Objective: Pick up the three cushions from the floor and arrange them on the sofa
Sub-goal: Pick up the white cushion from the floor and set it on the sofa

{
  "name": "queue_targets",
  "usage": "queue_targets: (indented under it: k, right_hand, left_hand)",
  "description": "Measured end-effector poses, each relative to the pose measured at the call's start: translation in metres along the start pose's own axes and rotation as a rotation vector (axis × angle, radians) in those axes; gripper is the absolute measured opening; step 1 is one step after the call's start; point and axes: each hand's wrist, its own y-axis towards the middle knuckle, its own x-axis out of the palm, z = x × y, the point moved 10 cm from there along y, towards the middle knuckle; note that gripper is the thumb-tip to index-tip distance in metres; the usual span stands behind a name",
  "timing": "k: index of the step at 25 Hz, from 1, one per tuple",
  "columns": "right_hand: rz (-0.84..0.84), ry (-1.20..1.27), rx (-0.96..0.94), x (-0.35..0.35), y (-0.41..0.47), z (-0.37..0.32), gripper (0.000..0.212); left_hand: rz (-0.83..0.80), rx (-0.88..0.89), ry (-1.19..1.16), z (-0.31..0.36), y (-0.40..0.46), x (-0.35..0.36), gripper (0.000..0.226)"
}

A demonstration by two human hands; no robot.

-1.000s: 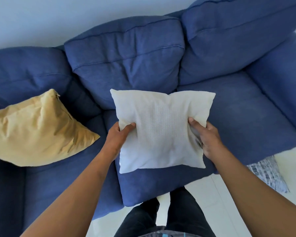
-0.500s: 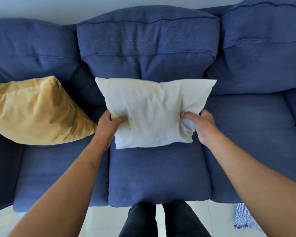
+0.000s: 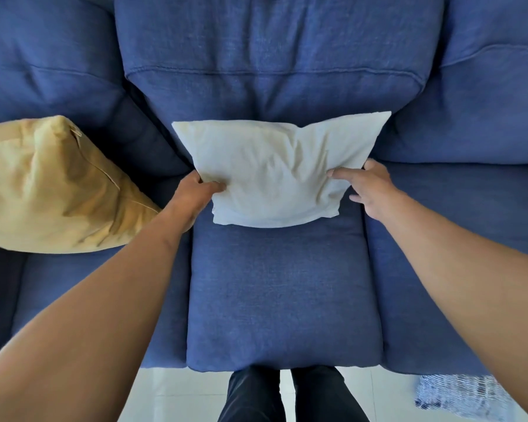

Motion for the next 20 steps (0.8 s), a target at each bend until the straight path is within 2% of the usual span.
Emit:
queue_targets:
  k: [2, 3, 5, 7, 11, 14, 16, 18, 20]
  right_hand:
    - [0.041, 0.048, -0.039, -0.004, 0.004, -0.015, 0.056]
    - [0.061, 0.093, -0.065, -0.006, 0.006, -0.022, 0.053]
    - [0.076, 0.154, -0.104, -0.006, 0.009, -0.036, 0.037]
    - [0.111, 0.067, -0.148, -0.009, 0.015, -0.045, 0.024]
    - [0.27, -0.008, -0.221, -0.033, 0.029, -0.055, 0.024]
    - [0.293, -0.013, -0.195, -0.035, 0.034, -0.046, 0.028]
    - [0.286, 0.01, -0.181, -0.033, 0.033, -0.044, 0.028]
    - [0.287, 0.022, -0.168, -0.034, 0.029, -0.043, 0.037]
    - [0.299, 0.0, -0.171, -0.037, 0.016, -0.045, 0.032]
  left_hand:
    - [0.054, 0.028, -0.1, 0.017, 0.006, -0.013, 0.041]
    - [0.078, 0.042, -0.187, 0.026, 0.007, -0.018, 0.038]
    - [0.103, 0.083, -0.302, 0.042, 0.011, -0.022, 0.021]
    - [0.178, 0.155, -0.213, 0.05, 0.012, -0.03, 0.006]
    - [0.38, 0.216, -0.151, 0.046, 0.016, -0.057, 0.017]
    - [0.395, 0.178, -0.175, 0.046, 0.019, -0.058, 0.029]
    - [0.392, 0.159, -0.23, 0.047, 0.02, -0.056, 0.026]
    - [0.427, 0.137, -0.251, 0.043, 0.017, -0.06, 0.021]
    - [0.491, 0.111, -0.237, 0.035, 0.003, -0.065, 0.028]
